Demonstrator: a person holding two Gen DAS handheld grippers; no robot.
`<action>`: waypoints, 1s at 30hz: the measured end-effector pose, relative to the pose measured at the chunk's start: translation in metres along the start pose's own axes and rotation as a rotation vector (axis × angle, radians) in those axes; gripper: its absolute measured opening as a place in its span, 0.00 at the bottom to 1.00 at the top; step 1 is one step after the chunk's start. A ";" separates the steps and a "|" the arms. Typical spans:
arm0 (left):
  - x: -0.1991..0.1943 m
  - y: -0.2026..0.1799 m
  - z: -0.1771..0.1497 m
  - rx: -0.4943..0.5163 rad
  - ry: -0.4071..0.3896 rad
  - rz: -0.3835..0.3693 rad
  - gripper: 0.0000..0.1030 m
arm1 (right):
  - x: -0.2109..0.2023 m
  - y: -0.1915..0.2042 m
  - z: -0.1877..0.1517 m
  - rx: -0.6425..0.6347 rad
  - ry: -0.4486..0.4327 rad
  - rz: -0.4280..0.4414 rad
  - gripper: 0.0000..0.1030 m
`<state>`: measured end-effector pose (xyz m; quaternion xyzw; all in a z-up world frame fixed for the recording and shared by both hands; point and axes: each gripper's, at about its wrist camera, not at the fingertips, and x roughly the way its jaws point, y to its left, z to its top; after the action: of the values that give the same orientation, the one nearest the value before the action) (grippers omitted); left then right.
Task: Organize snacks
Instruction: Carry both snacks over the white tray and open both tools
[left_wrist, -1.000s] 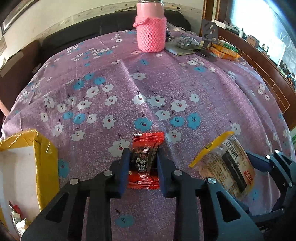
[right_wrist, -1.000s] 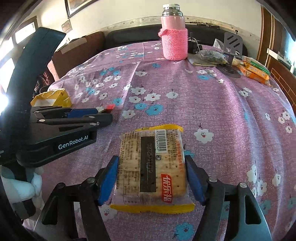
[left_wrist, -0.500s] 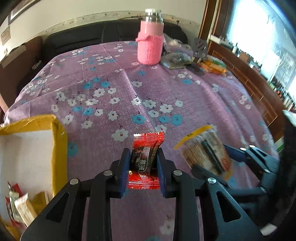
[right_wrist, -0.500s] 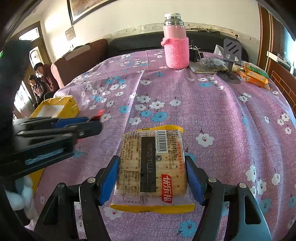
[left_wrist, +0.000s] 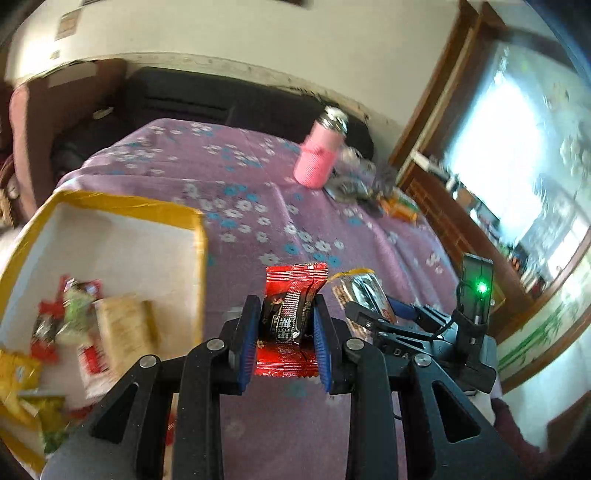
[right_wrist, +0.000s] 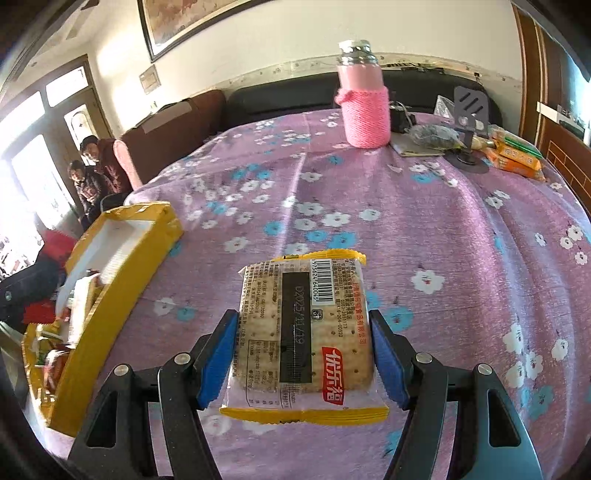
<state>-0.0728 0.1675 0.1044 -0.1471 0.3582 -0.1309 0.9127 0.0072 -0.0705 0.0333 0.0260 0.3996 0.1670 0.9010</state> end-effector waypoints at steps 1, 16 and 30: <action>-0.010 0.010 -0.001 -0.028 -0.021 0.005 0.24 | -0.003 0.004 0.000 -0.003 -0.003 0.007 0.68; -0.059 0.135 -0.023 -0.304 -0.123 0.149 0.24 | -0.033 0.113 0.036 -0.144 -0.005 0.161 0.68; -0.034 0.174 -0.008 -0.258 -0.035 0.228 0.24 | 0.052 0.252 0.058 -0.319 0.184 0.220 0.67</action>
<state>-0.0795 0.3379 0.0570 -0.2234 0.3704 0.0233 0.9013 0.0116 0.1889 0.0813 -0.0889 0.4433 0.3270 0.8298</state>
